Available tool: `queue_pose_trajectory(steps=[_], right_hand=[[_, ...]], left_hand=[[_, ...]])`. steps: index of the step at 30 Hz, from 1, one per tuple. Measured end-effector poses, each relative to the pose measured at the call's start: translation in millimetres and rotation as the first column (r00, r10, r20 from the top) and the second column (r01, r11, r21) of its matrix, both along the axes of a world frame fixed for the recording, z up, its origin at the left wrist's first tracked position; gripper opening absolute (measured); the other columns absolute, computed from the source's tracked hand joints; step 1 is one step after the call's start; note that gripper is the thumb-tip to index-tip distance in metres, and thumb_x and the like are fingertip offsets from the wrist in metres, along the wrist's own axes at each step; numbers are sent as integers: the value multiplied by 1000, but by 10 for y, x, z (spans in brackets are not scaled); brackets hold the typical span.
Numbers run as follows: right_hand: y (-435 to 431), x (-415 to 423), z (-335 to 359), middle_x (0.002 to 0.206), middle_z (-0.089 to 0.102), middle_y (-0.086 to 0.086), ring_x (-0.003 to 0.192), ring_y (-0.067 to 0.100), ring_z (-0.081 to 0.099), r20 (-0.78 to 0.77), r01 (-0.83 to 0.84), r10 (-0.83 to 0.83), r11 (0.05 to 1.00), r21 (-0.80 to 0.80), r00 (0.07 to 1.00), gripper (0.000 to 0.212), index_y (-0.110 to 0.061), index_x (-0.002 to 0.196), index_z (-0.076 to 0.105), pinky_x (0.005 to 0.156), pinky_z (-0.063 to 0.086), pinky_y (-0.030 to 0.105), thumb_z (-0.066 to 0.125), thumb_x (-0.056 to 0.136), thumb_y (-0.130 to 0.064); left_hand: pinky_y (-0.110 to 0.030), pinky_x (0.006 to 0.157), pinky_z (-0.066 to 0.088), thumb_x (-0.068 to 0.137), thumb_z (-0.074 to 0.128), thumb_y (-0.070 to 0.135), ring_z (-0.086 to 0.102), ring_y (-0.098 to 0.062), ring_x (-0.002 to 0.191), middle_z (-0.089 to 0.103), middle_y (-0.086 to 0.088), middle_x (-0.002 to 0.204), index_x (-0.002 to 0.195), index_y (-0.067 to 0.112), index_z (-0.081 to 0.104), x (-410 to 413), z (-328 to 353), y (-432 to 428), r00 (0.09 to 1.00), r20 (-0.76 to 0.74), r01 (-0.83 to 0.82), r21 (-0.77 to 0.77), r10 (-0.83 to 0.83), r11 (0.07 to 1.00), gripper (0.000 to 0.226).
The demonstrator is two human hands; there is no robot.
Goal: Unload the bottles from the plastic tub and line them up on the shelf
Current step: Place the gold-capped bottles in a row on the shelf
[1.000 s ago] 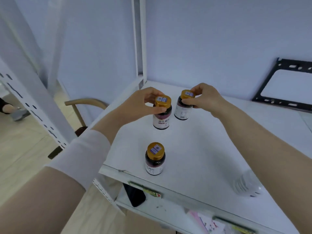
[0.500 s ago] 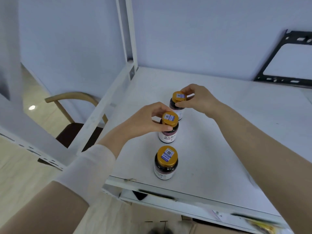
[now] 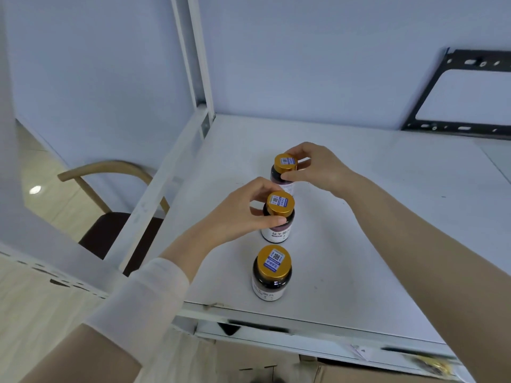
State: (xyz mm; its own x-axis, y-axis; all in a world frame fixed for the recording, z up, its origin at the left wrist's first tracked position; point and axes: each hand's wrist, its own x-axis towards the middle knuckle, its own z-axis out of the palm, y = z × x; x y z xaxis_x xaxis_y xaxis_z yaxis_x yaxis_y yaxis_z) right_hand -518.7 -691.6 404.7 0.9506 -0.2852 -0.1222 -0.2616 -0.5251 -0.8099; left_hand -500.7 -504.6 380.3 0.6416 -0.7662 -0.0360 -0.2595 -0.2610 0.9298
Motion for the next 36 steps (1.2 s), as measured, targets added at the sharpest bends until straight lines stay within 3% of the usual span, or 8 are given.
queue_pose_trajectory(steps=[3, 5, 8, 10, 13, 18, 27, 36], right_hand=[[-13, -59, 61, 128, 55, 0, 102, 15, 58, -17, 3, -2, 999, 42, 1000, 59, -16, 128, 48, 80, 42, 24, 75, 75, -19], [-63, -132, 165, 134, 52, -1, 113, 16, 55, -4, 43, -43, 998, 41, 999, 63, -17, 133, 43, 84, 40, 26, 72, 78, -27], [-198, -310, 381, 135, 51, -1, 116, 16, 54, 64, 160, -157, 985, -61, 986, 58, -17, 134, 42, 85, 39, 25, 64, 84, -34], [-310, -503, 523, 136, 51, 1, 118, 17, 53, 122, 236, -219, 960, -153, 968, 56, -15, 135, 41, 87, 39, 23, 60, 86, -35], [-493, -912, 669, 139, 49, 3, 126, 19, 47, 156, 327, -293, 899, -291, 943, 55, -13, 138, 38, 98, 36, 24, 55, 90, -33], [-873, -1843, 779, 146, 40, 5, 134, 22, 38, 155, 438, -419, 750, -497, 894, 55, -14, 140, 35, 110, 30, 32, 50, 92, -36], [-1562, -4304, 661, 144, 39, 13, 130, 29, 41, 121, 541, -638, 519, -662, 760, 54, -13, 141, 34, 102, 37, 39, 47, 93, -34], [-1989, -7037, 47, 136, 45, 10, 127, 31, 43, -38, 655, -879, 383, -651, 476, 47, -16, 134, 43, 94, 44, 41, 45, 92, -35]], left_hand=[[-8, 81, 46, 77, 71, 20, 54, 6, 109, 59, 20, 114, 115, 36, 47, -28, 47, 41, 999, 35, -11, -20, 12, 1000, 47], [-9, 84, 46, 81, 66, 24, 55, 6, 108, 60, 20, 114, 113, 38, 47, -4, 157, 97, 991, 110, -66, -90, 76, 994, 39], [-5, 81, 43, 89, 57, 25, 56, 10, 99, 61, 22, 110, 113, 30, 50, 101, 433, 88, 942, 267, -156, -185, 202, 970, 26], [-13, 89, 42, 91, 53, 27, 55, 6, 102, 60, 20, 110, 116, 26, 50, 147, 618, -50, 900, 378, -164, -162, 215, 973, 26], [-33, 104, 37, 92, 49, 35, 47, -13, 121, 55, 8, 128, 127, 21, 47, 63, 820, -438, 819, 568, -110, 4, 88, 994, 38], [-40, 108, 30, 94, 43, 37, 40, -24, 130, 47, -1, 141, 136, 17, 39, -585, 1065, -1252, 672, 723, 29, 187, -158, 982, 47], [-40, 107, 29, 94, 43, 38, 38, -26, 131, 45, -4, 142, 137, 16, 38, -2696, 996, -2613, 557, 735, 278, 274, -387, 921, 48], [-41, 102, 36, 92, 47, 36, 44, -28, 126, 49, -7, 138, 133, 17, 43, -5223, 542, -3834, 375, 666, 600, 356, -645, 716, 45]])
